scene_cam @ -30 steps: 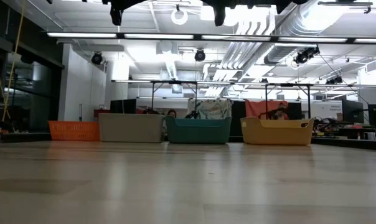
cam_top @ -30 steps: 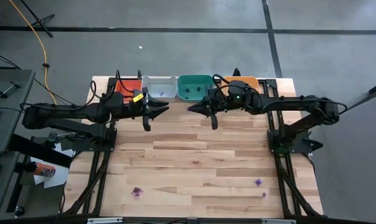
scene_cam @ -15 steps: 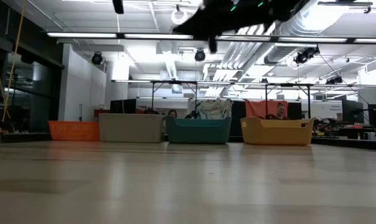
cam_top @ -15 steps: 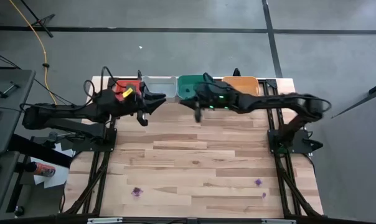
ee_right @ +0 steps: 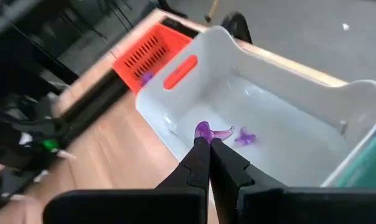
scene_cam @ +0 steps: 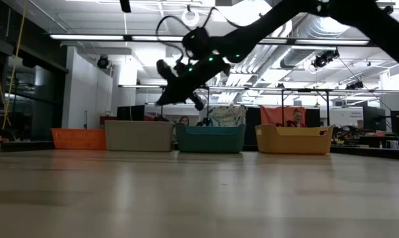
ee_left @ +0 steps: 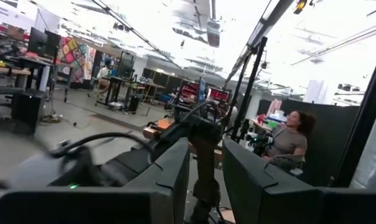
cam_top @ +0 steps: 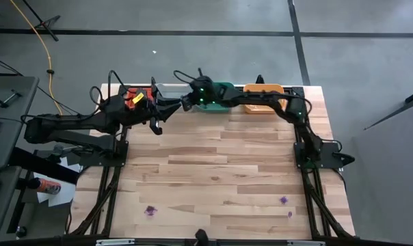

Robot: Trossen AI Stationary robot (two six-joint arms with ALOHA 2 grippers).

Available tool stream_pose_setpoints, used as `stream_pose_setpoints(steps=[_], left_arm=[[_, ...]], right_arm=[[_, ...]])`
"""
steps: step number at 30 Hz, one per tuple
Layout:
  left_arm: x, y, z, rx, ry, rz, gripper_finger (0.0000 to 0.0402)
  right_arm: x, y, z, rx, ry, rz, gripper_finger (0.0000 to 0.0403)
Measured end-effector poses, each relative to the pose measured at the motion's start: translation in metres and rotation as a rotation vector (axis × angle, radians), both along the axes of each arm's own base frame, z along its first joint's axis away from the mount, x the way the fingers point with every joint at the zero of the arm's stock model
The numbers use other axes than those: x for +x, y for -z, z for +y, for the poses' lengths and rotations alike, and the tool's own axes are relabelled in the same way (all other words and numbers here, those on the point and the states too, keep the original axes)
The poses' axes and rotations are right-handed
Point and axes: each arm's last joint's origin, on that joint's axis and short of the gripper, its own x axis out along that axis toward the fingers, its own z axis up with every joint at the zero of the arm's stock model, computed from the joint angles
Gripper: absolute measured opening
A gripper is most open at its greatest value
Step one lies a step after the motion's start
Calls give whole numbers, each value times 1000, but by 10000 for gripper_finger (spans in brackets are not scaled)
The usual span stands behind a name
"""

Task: Sort Halloween decoration
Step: Put the violet witch hat into the gray bin

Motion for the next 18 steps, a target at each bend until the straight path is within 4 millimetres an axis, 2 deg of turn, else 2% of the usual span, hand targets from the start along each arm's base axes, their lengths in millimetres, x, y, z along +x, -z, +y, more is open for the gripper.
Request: stream_pose_setpoints(steps=[8,11,18], left_arm=[[0,1,0,-1,-1,6,83],[0,1,0,-1,-1,6,83],[0,1,0,-2,-3,7,83]], right_arm=[[24,7,-15,51,11,150,11],[26,4,-20,54,16,146,45],[21,-4,-31,2,-32,149,156]])
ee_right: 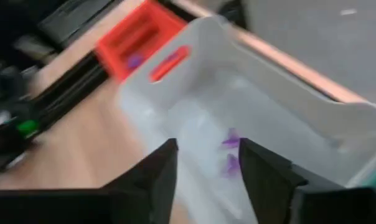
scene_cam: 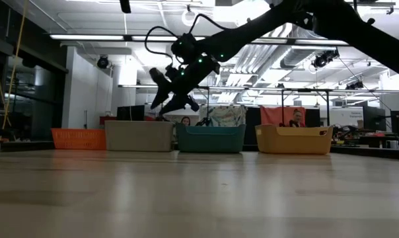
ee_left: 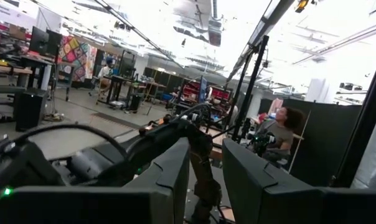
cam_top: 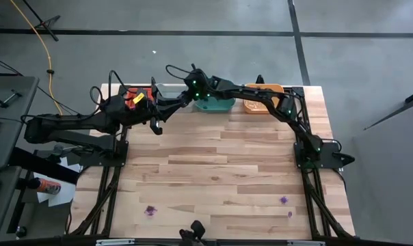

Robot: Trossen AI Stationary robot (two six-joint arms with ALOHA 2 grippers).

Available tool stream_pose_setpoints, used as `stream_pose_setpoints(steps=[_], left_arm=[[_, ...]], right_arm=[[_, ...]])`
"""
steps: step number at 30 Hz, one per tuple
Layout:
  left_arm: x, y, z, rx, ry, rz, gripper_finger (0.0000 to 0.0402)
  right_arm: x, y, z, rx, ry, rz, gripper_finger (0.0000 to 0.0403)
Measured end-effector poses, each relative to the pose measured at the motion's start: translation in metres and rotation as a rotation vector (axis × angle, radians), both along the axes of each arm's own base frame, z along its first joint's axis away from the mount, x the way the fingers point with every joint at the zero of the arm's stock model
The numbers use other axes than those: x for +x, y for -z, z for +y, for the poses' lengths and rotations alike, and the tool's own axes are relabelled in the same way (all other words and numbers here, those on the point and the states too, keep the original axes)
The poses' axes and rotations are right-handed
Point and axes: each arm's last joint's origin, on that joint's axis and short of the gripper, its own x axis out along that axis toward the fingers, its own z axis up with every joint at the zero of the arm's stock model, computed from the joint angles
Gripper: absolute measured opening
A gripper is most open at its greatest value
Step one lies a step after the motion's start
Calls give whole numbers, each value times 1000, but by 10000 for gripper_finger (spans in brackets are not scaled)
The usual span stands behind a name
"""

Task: Sort Halloween decoration
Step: Put the violet witch hat into the gray bin

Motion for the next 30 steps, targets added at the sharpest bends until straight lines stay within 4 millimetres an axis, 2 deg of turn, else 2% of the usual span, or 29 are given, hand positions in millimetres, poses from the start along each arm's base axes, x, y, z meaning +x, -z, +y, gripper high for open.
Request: stream_pose_setpoints(steps=[3,7,15,18,22,26,30], left_arm=[[0,0,0,0,0,0,83],[0,0,0,0,0,0,83],[1,2,0,-3,0,28,83],[1,5,0,-7,0,58,83],[2,7,0,-10,0,76,83],[2,8,1,-4,-6,91,83],[2,10,3,9,-21,111,83]], right_arm=[[-5,-8,-3,37,-121,-15,184],[-17,-17,2,8,-230,76,192],[-48,-51,40,-102,-398,205,193],[-74,-57,58,-161,-393,212,193],[-126,-56,85,-149,-294,104,193],[-176,-62,124,-92,-229,-116,193],[-212,-69,165,-8,-233,-367,193]])
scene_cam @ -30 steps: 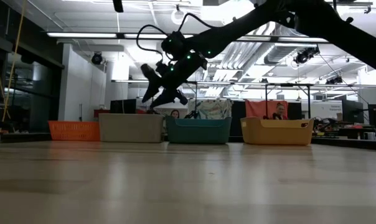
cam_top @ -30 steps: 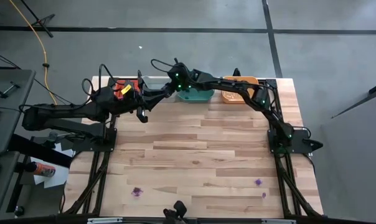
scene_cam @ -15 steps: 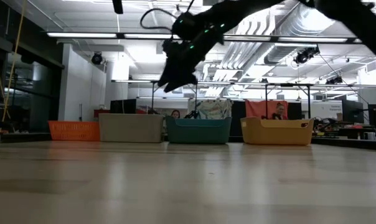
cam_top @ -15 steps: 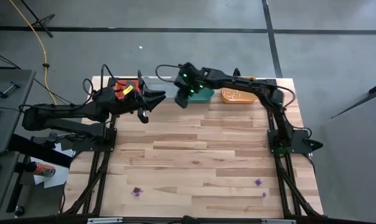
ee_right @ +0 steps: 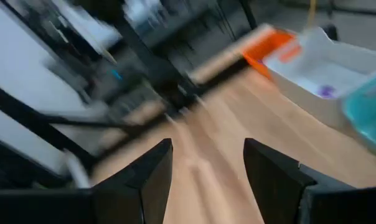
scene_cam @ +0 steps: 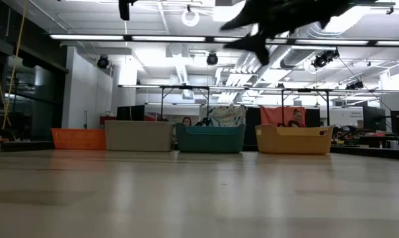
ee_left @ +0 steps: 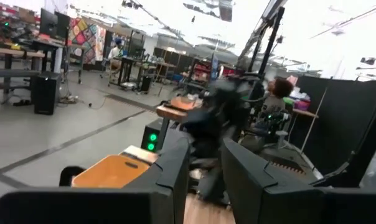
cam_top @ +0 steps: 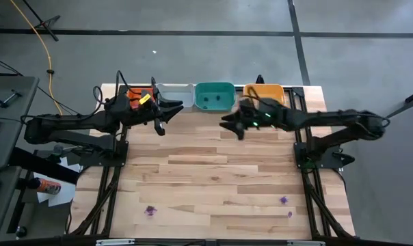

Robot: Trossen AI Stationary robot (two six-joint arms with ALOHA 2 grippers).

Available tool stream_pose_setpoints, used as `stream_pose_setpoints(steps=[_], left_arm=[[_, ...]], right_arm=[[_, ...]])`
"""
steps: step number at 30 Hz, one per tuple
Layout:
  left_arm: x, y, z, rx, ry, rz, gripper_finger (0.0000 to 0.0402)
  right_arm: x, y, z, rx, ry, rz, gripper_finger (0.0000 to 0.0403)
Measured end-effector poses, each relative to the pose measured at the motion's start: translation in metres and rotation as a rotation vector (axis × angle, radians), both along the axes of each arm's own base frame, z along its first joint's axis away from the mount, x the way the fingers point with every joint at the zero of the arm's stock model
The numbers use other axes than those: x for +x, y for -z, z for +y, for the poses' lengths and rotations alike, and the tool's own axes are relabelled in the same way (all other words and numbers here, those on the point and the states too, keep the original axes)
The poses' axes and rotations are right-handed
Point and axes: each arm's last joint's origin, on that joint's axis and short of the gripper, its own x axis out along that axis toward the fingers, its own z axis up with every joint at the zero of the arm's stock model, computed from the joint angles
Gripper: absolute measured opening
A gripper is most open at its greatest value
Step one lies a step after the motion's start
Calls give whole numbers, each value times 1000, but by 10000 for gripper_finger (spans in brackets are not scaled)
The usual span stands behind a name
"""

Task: Sort Halloween decoration
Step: Put the violet witch hat into the gray bin

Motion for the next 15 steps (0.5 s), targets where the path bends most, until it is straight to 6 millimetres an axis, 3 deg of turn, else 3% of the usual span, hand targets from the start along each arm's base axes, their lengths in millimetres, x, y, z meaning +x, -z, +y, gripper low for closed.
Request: stream_pose_setpoints(steps=[4,7,15], left_arm=[[1,4,-2,-4,21,37,83],[2,3,-9,4,95,36,83],[14,16,-29,68,181,130,83]], right_arm=[[-21,-9,34,38,-9,-182,193],[-25,-14,54,-19,16,-224,193],[-22,-28,73,-343,29,-220,193]])
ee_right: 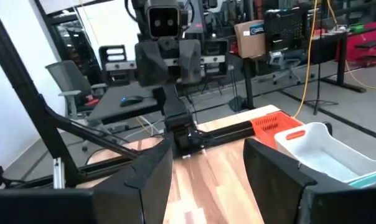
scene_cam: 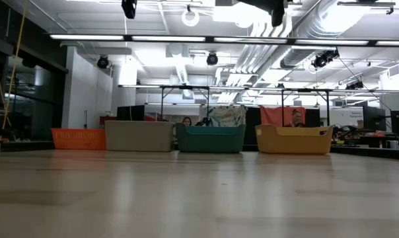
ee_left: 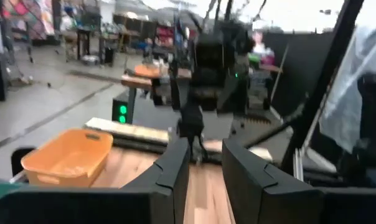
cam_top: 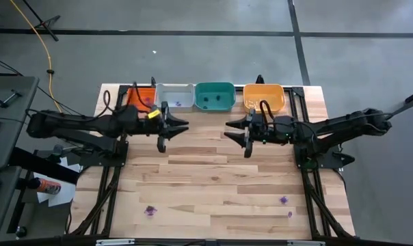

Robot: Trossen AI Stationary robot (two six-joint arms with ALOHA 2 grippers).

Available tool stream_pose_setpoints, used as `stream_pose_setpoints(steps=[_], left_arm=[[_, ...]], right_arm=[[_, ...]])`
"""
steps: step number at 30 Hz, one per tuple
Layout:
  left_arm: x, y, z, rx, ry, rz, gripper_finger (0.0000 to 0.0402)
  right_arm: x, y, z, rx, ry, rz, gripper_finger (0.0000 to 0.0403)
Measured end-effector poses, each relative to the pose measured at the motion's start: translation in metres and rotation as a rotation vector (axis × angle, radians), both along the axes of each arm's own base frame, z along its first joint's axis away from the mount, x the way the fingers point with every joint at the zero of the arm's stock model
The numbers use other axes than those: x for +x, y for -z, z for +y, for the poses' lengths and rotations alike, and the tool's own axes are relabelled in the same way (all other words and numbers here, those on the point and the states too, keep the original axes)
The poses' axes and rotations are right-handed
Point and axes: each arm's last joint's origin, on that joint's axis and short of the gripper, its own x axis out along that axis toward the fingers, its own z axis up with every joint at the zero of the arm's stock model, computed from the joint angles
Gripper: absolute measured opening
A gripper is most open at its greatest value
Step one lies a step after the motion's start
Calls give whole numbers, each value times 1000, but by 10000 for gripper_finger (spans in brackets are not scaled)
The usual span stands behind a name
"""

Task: Sort Halloween decoration
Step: Put the violet witch hat into the gray bin

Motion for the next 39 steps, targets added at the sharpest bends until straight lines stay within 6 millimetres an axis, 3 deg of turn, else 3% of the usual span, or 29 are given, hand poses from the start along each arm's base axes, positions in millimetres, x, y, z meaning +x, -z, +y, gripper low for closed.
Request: stream_pose_setpoints(steps=[9,14,17,19,24,29,33,39], left_arm=[[9,9,-4,-21,-10,46,83],[9,9,-3,-20,-12,46,83],[8,9,-1,-21,-35,45,83],[8,9,1,-21,-49,45,83],[8,10,7,6,-79,58,83],[8,10,11,13,-94,65,83],[8,12,11,14,-95,80,83],[8,12,11,30,-95,82,83]], right_arm=[[0,2,-1,40,3,23,193],[-2,17,5,393,-169,163,193],[-10,37,18,721,-314,452,193],[-22,52,31,930,-313,703,193],[-61,76,75,1255,-22,1174,193],[-94,87,122,1463,292,1415,193],[-110,101,151,1469,433,1534,193],[-105,127,163,1394,529,1678,193]])
